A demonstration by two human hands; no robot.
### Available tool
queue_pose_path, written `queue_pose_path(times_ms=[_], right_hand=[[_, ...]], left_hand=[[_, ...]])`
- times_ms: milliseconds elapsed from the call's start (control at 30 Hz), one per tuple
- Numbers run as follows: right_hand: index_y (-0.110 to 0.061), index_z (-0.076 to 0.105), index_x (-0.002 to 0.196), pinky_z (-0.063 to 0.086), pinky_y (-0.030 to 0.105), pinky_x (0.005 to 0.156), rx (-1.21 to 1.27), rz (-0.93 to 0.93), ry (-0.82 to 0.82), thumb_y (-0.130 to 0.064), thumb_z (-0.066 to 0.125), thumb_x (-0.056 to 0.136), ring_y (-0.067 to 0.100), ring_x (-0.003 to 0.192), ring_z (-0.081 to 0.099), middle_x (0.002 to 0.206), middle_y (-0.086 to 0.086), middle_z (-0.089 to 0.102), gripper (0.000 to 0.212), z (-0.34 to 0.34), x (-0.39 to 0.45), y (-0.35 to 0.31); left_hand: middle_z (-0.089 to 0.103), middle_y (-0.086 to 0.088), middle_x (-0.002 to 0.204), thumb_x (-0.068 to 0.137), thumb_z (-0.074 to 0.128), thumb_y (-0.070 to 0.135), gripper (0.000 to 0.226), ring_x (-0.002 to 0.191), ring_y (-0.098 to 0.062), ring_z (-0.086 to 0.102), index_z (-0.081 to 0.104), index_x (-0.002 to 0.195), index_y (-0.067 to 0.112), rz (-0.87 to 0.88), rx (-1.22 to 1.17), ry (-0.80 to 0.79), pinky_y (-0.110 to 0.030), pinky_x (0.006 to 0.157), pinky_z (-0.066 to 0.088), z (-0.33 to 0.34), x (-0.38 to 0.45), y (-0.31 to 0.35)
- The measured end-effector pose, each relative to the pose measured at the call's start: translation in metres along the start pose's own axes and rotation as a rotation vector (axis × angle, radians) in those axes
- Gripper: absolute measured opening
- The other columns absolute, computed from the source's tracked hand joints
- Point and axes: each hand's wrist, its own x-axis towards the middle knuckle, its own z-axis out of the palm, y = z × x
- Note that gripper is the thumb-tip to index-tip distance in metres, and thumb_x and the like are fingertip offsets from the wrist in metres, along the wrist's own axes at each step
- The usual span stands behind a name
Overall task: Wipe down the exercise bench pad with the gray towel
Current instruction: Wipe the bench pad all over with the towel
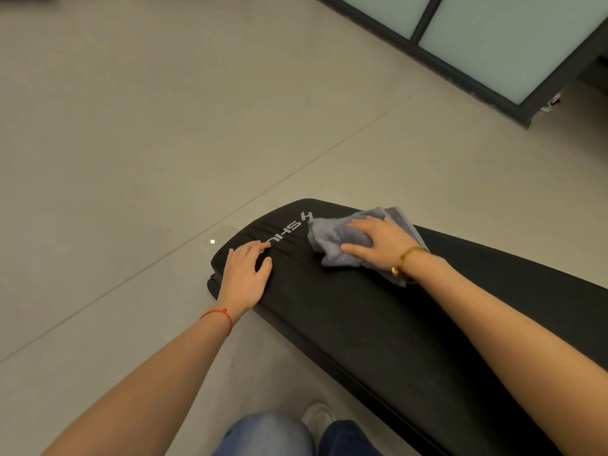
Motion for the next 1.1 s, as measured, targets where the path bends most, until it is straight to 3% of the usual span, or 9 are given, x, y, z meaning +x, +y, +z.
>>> queue_pose_path(times_ms=[133, 300, 433, 767, 1033, 1100], right_hand=[[-0.026, 0.050, 0.135, 0.022, 0.045, 0.116, -0.086, 0.136, -0.034, -0.056, 0.048, 0.089, 0.025, 0.134, 0.038, 0.142, 0.005, 0.049, 0.055, 0.017, 0.040, -0.014], [-0.033, 0.043, 0.139, 0.015, 0.039, 0.119, 0.005, -0.080, -0.062, -0.056, 0.052, 0.088, 0.021, 0.143, 0.027, 0.148, -0.003, 0.042, 0.057, 0.020, -0.020, -0.053], [-0.040, 0.037, 0.141, 0.005, 0.035, 0.121, 0.058, -0.107, -0.068, -0.059, 0.051, 0.087, 0.013, 0.146, 0.019, 0.152, -0.011, 0.035, 0.059, 0.011, -0.069, -0.054], [-0.033, 0.040, 0.142, 0.013, 0.037, 0.118, -0.004, 0.046, -0.003, -0.057, 0.049, 0.089, 0.019, 0.144, 0.024, 0.153, -0.006, 0.035, 0.059, 0.008, -0.067, -0.054], [-0.026, 0.046, 0.138, 0.020, 0.045, 0.118, -0.040, 0.157, -0.024, -0.060, 0.048, 0.088, 0.024, 0.139, 0.032, 0.147, 0.003, 0.043, 0.061, 0.016, 0.003, -0.029], [-0.026, 0.045, 0.138, 0.020, 0.046, 0.117, -0.055, 0.167, -0.038, -0.059, 0.047, 0.089, 0.025, 0.139, 0.032, 0.147, 0.005, 0.043, 0.060, 0.020, 0.023, -0.032]], left_hand=[[0.054, 0.003, 0.135, 0.098, 0.044, 0.028, 0.035, 0.130, -0.015, 0.044, 0.056, 0.130, 0.023, -0.002, -0.015, 0.024, -0.039, 0.121, 0.010, 0.002, 0.000, -0.001], [0.055, 0.000, 0.133, 0.097, 0.047, 0.026, 0.034, 0.129, -0.018, 0.044, 0.057, 0.129, 0.021, 0.014, -0.030, 0.034, -0.039, 0.120, 0.011, 0.003, 0.000, -0.004], [0.055, 0.001, 0.133, 0.097, 0.047, 0.026, 0.033, 0.128, -0.018, 0.046, 0.058, 0.128, 0.021, 0.012, -0.045, 0.032, -0.041, 0.120, 0.011, 0.003, 0.001, -0.005], [0.059, 0.000, 0.128, 0.095, 0.046, 0.027, 0.034, 0.120, -0.016, 0.054, 0.061, 0.124, 0.019, 0.016, -0.048, 0.024, -0.045, 0.115, 0.024, 0.003, 0.002, -0.002], [0.055, 0.001, 0.133, 0.098, 0.043, 0.028, 0.036, 0.127, -0.016, 0.048, 0.056, 0.130, 0.019, 0.009, -0.021, -0.031, -0.040, 0.119, 0.011, -0.002, 0.002, 0.001], [0.053, 0.000, 0.135, 0.098, 0.044, 0.027, 0.037, 0.129, -0.016, 0.044, 0.055, 0.132, 0.018, 0.008, -0.021, -0.051, -0.035, 0.117, 0.014, -0.005, 0.002, 0.002]])
